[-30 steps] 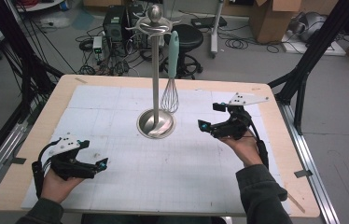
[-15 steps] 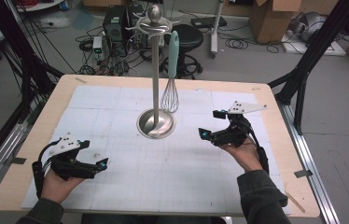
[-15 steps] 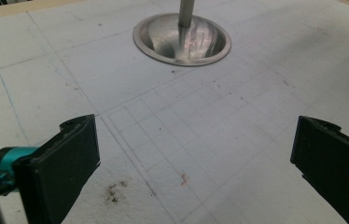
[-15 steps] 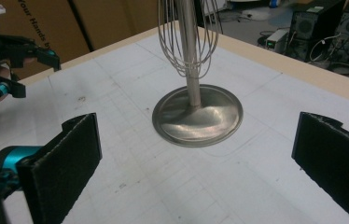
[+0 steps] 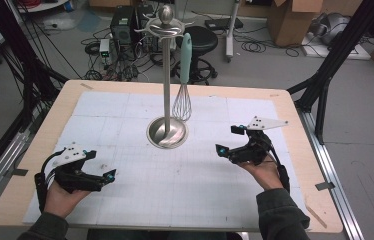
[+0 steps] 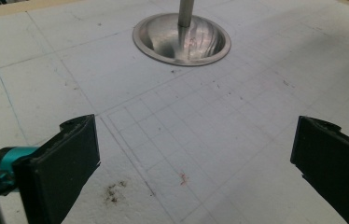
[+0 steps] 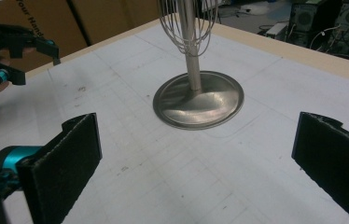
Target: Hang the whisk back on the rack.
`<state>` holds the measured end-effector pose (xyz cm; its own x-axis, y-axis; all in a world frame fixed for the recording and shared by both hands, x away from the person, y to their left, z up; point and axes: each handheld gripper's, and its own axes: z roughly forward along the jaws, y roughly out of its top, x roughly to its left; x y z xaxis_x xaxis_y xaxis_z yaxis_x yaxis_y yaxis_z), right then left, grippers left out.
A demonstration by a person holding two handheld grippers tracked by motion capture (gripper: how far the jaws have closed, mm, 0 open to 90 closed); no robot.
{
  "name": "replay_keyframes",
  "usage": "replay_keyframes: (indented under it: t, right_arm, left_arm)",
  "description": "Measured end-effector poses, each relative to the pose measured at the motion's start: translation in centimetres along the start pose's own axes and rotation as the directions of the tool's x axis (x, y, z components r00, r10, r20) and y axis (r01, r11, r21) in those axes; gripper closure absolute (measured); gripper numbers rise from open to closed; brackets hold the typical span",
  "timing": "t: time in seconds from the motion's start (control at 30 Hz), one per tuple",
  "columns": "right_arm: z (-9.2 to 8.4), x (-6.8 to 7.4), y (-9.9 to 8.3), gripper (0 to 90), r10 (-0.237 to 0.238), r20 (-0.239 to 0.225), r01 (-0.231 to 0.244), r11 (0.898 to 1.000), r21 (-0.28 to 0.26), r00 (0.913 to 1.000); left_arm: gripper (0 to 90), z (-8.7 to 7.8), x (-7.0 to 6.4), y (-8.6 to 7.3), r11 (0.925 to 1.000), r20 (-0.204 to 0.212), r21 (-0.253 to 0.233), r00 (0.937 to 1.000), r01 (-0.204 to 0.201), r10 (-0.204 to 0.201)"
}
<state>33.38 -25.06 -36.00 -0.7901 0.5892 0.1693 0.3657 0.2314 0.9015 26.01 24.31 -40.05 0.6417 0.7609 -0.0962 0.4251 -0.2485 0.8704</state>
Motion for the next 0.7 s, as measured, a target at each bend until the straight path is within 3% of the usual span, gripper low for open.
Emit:
replay_keyframes:
  t: [0.7]
  right_arm:
    - [-1.0,0.3,-2.3,0.5,0.015,0.009,-0.015,1.0,0.011,0.9998]
  left_arm:
    - [1.7,0.0,0.0,0.0,1.0,0.002,0.003,1.0,0.001,-0.001]
